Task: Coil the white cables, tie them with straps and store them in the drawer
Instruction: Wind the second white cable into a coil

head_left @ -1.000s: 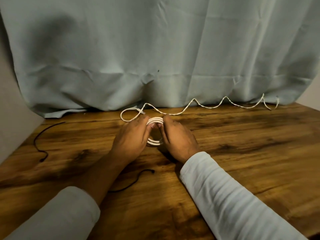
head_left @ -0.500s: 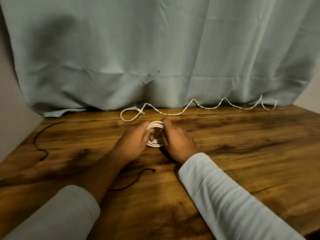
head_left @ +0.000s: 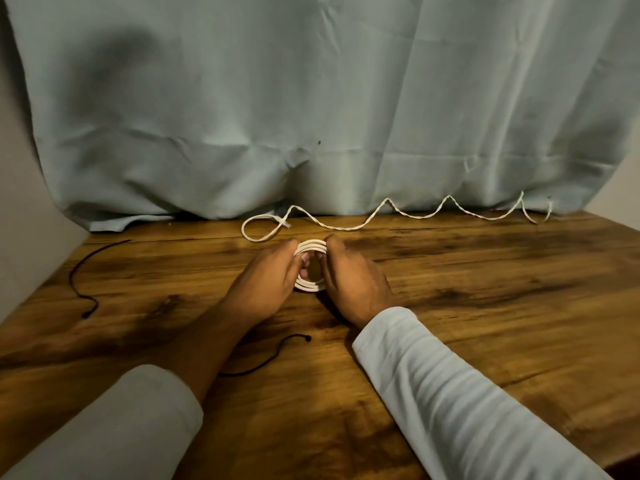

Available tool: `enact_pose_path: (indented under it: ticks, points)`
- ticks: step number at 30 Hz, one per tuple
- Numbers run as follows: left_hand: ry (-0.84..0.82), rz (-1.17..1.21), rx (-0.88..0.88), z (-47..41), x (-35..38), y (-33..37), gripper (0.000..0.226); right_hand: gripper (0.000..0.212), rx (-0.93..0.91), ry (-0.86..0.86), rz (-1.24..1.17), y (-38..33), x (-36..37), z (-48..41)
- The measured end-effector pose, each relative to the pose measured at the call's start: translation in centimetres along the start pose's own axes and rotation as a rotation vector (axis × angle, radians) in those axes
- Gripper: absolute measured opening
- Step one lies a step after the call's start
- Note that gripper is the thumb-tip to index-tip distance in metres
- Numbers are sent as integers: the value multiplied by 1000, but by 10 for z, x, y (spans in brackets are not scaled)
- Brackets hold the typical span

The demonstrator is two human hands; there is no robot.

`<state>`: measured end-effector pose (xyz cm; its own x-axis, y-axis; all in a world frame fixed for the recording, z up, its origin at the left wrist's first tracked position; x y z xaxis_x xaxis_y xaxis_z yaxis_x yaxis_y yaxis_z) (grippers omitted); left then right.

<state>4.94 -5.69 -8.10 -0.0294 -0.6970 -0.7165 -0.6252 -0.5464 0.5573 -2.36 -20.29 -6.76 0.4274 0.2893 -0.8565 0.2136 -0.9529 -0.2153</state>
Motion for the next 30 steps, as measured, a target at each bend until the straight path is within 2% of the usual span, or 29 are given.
enact_pose_path:
  ticks: [7,12,17,18,23,25,30]
  points:
    - [-173,361,-76,-4,3,-7,21,14,26,-25,-40,4,4,-2]
    - [-170,311,-72,-3,1,-7,23,20,19,-33,-7,6,9,-3]
    - [-132,220,-30,-3,-2,-3,23,17,2,-11,47,6,7,-2]
    - [-162,270,-53,-3,-2,-3,23,17,10,-19,34,5,8,-2]
    - [-431,813,-269,0,-2,-5,17,14,15,-19,-10,4,10,-3]
    - [-498,928,-333,0,-2,-4,16,16,21,-19,-21,5,10,-4]
    - [-510,1079,-367,0,-2,5,26,25,32,7,-63,8,12,-6]
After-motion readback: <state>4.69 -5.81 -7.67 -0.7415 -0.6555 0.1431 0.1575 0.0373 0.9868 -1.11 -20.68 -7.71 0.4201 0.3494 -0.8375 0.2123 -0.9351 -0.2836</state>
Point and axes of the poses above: each hand's wrist, its own z-axis away from the middle knuckle, its own x-axis out of the palm, y = z × x, the point moved 2 cm from there along -z, towards the middle knuckle, and after that the axes turned 10 degrees about -x, right-handed, at the moved point
